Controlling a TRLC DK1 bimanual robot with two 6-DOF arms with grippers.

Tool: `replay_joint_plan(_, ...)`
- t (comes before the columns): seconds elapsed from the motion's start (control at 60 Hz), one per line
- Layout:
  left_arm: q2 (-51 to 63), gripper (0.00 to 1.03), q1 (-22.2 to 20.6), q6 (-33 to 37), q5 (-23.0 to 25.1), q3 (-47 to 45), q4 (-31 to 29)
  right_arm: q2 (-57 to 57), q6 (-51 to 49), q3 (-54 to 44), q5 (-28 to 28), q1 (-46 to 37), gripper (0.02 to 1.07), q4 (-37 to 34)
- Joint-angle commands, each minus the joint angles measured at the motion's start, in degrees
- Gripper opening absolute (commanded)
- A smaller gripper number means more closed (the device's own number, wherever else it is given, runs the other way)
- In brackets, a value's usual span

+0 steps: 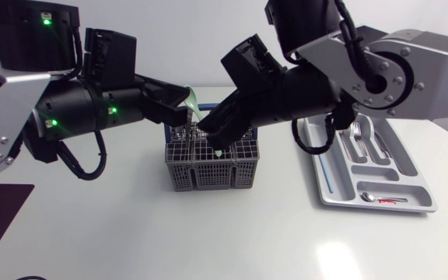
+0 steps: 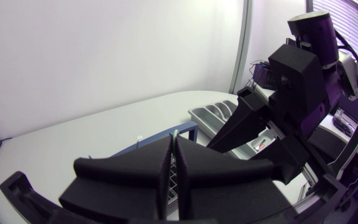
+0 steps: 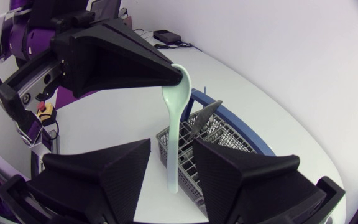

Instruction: Unload the cutlery basket into the drawer organizer.

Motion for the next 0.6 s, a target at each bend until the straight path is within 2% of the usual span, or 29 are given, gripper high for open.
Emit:
replay_joint_plan(0.0,1.09,0.03,-0.20,-1.84,0.30,1.80,-0.34,1.85,1.63,1.43,0.92,0.55,0.52,-0.24)
replay_joint_plan(0.1,1.09,0.03,-0.20,-2.28,0.30,1.98,-0.69,2.38,1.36,1.52,2.33,1.17,0.52,0.20)
replay_joint_plan(0.167,1.18,0.03,-0.29,-2.46,0.30,2.07,-0.69,2.64,0.92,1.43,3.82,1.87,0.46,0.81)
replay_joint_plan(0.317,1.44,0.03,-0.38,-2.81,0.39,2.24,-0.78,2.99,0.75,1.34,4.88,2.84,0.46,1.34)
replay_joint_plan(0.583,1.62,0.03,-0.55,-3.43,0.39,2.51,-1.57,2.99,-0.39,0.99,5.84,3.28,0.18,1.96)
